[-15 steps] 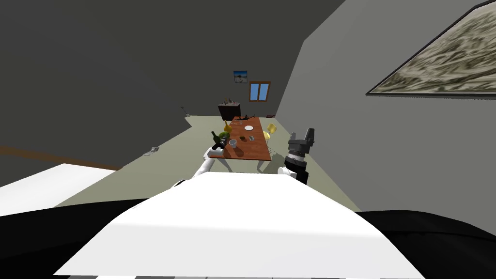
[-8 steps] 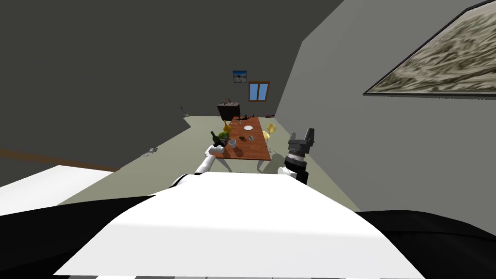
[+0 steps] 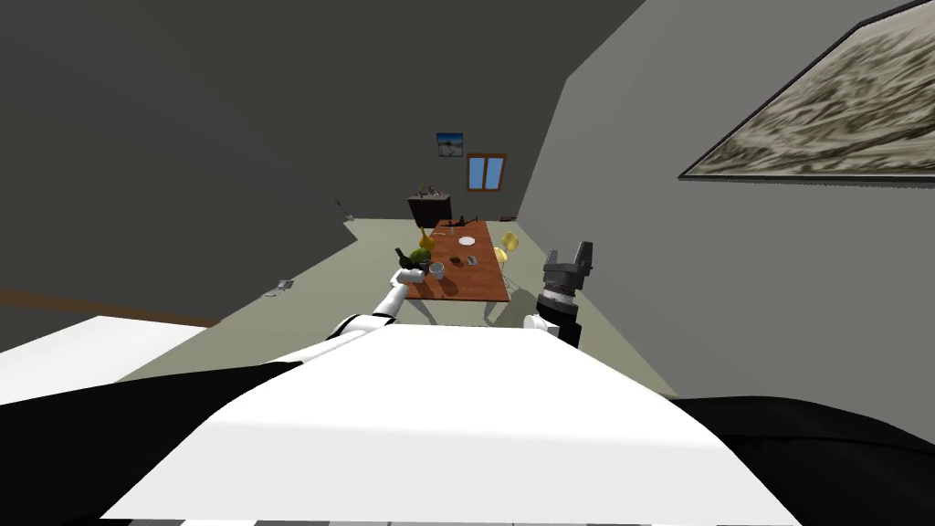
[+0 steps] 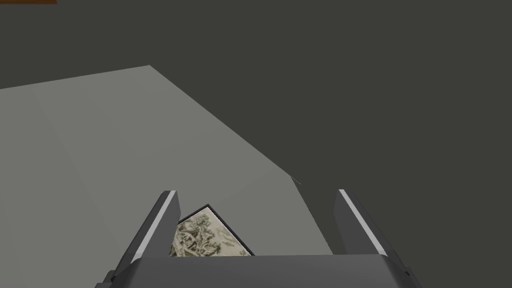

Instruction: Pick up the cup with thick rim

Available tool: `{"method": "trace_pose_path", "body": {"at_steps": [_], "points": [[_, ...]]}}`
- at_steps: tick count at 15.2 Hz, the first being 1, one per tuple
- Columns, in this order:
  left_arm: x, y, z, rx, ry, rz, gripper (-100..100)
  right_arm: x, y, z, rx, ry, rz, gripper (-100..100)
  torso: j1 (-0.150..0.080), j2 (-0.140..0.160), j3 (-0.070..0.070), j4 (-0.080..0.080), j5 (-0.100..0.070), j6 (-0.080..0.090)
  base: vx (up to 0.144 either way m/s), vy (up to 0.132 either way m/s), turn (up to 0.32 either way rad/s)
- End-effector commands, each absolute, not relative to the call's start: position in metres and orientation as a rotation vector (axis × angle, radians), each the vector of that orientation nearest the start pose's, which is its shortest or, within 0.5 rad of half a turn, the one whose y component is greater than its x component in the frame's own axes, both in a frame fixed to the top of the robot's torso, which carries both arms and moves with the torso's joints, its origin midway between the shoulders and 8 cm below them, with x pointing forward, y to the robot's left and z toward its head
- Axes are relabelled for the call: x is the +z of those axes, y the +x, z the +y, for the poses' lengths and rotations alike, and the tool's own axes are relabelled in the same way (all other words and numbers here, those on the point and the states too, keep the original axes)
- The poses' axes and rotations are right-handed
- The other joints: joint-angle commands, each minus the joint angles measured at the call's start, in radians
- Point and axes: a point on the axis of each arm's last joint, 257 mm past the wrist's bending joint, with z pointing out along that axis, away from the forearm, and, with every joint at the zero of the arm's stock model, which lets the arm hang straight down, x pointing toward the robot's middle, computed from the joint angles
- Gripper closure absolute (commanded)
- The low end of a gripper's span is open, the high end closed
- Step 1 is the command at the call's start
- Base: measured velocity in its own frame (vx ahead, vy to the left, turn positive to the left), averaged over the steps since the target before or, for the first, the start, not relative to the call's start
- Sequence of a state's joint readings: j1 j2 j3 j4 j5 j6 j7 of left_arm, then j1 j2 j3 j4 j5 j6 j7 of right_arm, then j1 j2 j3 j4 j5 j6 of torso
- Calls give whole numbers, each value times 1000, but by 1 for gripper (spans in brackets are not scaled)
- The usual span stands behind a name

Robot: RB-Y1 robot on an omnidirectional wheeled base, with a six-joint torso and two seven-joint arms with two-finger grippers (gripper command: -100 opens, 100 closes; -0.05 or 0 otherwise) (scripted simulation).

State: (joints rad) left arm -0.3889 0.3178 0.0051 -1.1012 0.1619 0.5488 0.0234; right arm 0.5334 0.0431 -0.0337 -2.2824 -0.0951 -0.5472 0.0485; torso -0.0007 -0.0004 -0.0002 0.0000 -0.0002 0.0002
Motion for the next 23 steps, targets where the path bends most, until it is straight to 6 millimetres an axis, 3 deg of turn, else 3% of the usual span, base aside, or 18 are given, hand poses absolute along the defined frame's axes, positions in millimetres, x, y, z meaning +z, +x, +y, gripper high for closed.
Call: {"method": "trace_pose_path", "body": {"at_steps": [1, 3, 5, 6, 11, 16, 17, 18, 19, 23], "points": [[-360, 593, 336, -663, -1625, 1685, -100, 24, 327, -309, 1268, 708, 511, 0, 0, 0, 0, 0, 0, 0, 1, -7, -30], [-362, 597, 334, -645, -1662, 1701, -100, 24, 327, -309, 1268, 708, 511, 0, 0, 0, 0, 0, 0, 0, 1, -5, -18], [-375, 589, 338, -608, -1695, 1722, -100, 24, 327, -309, 1268, 708, 511, 0, 0, 0, 0, 0, 0, 0, 1, -5, -23], [-370, 595, 333, -601, -1720, 1733, -100, 24, 327, -309, 1268, 708, 511, 0, 0, 0, 0, 0, 0, 0, 3, -4, -26], [-388, 584, 334, -524, -1806, 1781, -100, 24, 327, -309, 1268, 708, 511, 0, 0, 0, 0, 0, 0, 0, 4, -2, -19], [-389, 582, 326, -466, -1891, 1827, -100, 24, 327, -309, 1268, 708, 511, 0, 0, 0, 0, 0, 0, 0, 9, -2, -19], [-397, 575, 328, -442, -1911, 1837, -100, 24, 327, -309, 1268, 708, 511, 0, 0, -1, 0, 0, 0, 0, 13, 0, -28], [-390, 580, 322, -440, -1929, 1846, -100, 24, 327, -309, 1268, 708, 511, 0, 0, -1, 0, 0, 0, 0, 15, 3, -28], [-399, 571, 324, -406, -1956, 1861, -100, 24, 327, -309, 1268, 708, 511, 0, 0, -1, -1, 0, 0, 0, 16, 4, -27], [-402, 563, 320, -362, -2006, 1889, -100, 24, 327, -309, 1268, 708, 511, 0, 1, -1, -1, 0, 0, 0, 16, 7, -14]]}}
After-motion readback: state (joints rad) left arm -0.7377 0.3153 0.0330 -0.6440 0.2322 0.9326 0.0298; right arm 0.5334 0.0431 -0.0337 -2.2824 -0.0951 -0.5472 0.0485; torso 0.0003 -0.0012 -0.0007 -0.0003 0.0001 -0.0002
